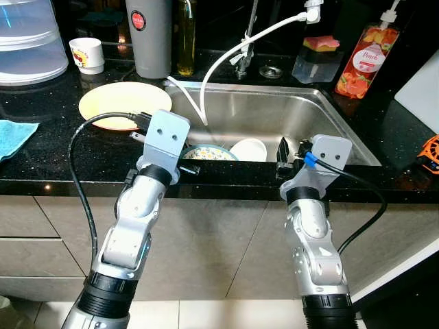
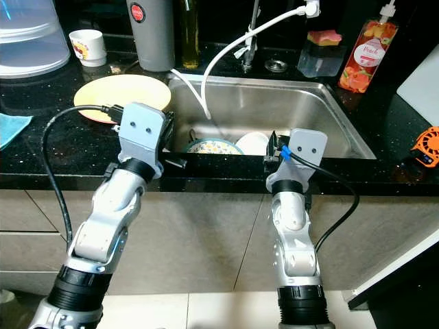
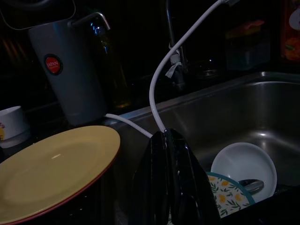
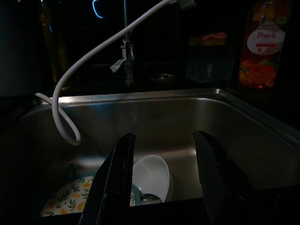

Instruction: Kitchen organization

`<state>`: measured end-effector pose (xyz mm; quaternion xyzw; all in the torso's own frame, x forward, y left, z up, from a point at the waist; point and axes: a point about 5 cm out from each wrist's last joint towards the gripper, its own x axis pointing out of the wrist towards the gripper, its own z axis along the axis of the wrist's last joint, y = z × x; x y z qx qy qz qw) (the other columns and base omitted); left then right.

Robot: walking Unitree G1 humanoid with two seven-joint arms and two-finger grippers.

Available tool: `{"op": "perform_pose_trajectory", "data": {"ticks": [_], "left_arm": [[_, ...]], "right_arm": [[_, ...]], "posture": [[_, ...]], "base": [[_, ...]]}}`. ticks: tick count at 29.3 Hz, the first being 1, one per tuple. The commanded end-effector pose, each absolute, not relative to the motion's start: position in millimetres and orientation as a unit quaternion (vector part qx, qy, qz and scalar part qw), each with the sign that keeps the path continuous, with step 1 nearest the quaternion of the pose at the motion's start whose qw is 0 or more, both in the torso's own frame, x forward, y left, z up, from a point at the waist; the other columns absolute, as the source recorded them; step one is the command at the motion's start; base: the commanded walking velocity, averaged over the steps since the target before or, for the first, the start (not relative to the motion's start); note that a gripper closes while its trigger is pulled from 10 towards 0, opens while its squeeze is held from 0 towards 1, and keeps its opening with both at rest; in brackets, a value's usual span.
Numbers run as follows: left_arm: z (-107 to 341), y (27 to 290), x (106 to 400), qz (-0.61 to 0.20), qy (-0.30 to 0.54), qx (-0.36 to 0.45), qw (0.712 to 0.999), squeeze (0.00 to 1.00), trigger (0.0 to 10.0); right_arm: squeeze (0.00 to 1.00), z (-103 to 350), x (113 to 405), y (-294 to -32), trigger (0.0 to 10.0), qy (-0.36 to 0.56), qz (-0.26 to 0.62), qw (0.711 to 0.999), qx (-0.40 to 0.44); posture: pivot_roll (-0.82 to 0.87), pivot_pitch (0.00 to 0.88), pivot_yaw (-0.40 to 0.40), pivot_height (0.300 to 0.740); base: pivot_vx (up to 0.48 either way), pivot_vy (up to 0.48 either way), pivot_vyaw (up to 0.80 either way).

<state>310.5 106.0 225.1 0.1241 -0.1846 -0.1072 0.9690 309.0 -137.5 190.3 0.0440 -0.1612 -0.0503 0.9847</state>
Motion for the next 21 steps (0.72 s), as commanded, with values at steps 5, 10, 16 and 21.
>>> {"op": "perform_pose_trajectory", "data": {"ticks": [5, 10, 16, 21], "left_arm": [[224.6, 104.0, 309.0, -0.112, -0.183, 0.129, 0.968, 0.00, 10.0], [224.4, 104.0, 308.9, -0.112, -0.182, 0.129, 0.968, 0.00, 10.0], [224.6, 104.0, 309.0, -0.113, -0.182, 0.129, 0.968, 0.00, 10.0], [224.6, 103.8, 309.0, -0.114, -0.182, 0.129, 0.968, 0.00, 10.0]], "right_arm": [[0.00, 188.1, 309.9, -137.2, 10.0, -0.155, -0.051, 0.986, 0.043], [0.00, 187.6, 309.6, -137.4, 10.0, -0.155, -0.051, 0.986, 0.044], [0.00, 187.7, 309.6, -137.4, 10.0, -0.155, -0.052, 0.986, 0.044], [0.00, 187.1, 309.1, -137.6, 10.0, -0.154, -0.053, 0.986, 0.044]], "posture": [[0.22, 0.000, -0.049, 0.740], [0.22, 0.000, -0.049, 0.740], [0.22, 0.000, -0.046, 0.740], [0.22, 0.000, -0.045, 0.740]], "base": [[0.000, 0.000, 0.00], [0.000, 0.000, 0.00], [0.000, 0.000, 0.00], [0.000, 0.000, 0.00]]}}
